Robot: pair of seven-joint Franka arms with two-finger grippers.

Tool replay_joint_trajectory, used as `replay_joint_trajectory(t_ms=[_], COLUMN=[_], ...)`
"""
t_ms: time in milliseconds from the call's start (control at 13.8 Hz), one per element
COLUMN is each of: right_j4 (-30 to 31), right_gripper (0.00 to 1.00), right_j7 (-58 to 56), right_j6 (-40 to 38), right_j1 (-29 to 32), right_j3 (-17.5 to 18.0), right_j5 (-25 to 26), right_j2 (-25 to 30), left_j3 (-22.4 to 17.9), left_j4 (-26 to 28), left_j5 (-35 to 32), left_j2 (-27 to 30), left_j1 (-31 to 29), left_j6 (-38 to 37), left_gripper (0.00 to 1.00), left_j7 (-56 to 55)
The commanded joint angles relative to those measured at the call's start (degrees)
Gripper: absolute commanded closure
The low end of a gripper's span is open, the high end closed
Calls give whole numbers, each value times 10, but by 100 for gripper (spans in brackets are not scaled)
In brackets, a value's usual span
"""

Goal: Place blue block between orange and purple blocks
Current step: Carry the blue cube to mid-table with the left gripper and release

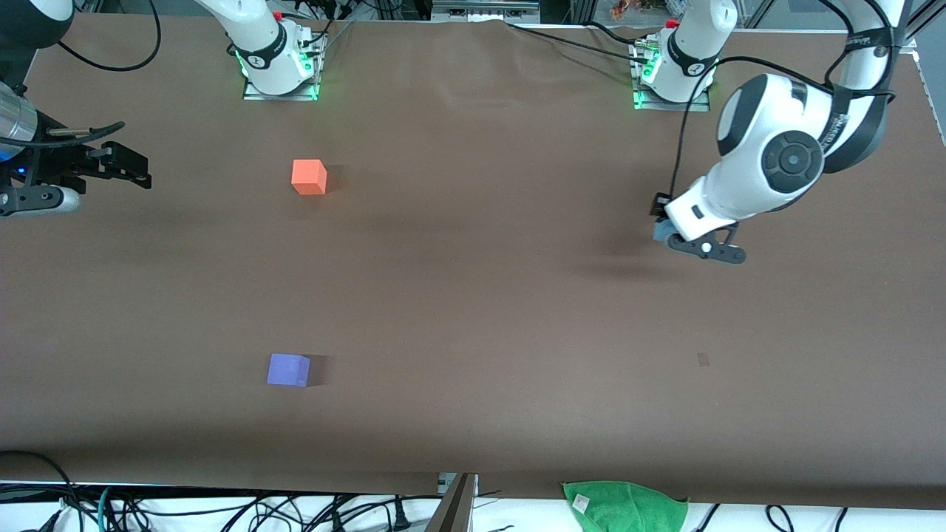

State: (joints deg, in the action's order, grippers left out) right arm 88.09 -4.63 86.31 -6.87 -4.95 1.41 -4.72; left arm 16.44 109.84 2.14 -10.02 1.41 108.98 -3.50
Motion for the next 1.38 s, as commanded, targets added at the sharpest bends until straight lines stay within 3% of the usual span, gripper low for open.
replay_joint_trajectory(t_ms=[0,145,435,653,870,1015,1160,1233,1305], right_j4=[0,0,0,2,2,0,0,0,0], right_gripper=[0,0,0,0,0,0,0,0,0], right_j7=[-4,-4,-4,-4,-4,-4,-4,-4,-4], right_j6=[0,0,0,0,0,0,0,0,0], right_j1=[5,5,5,5,5,5,5,5,5], right_j3=[3,3,3,3,3,3,3,3,3], right_j5=[-2,-2,-2,-2,-2,-2,-2,-3,-3], right_j2=[6,6,6,6,6,6,6,6,6], left_j3=[24,23,12,9,-1,-4,-3,-4,-3], left_j4=[-98,-158,-271,-272,-273,-272,-271,-271,-270], left_j5=[11,2,-1,-28,-74,-91,-109,-110,-110], left_j2=[-78,-134,-267,-328,-373,-379,-380,-379,-375], left_j1=[50,120,229,283,329,332,331,330,329], left_j6=[-20,-18,2,120,178,195,195,195,193], left_gripper=[82,82,83,81,79,69,37,0,0], left_j7=[-81,-182,-243,-330,-402,-405,-404,-405,-406])
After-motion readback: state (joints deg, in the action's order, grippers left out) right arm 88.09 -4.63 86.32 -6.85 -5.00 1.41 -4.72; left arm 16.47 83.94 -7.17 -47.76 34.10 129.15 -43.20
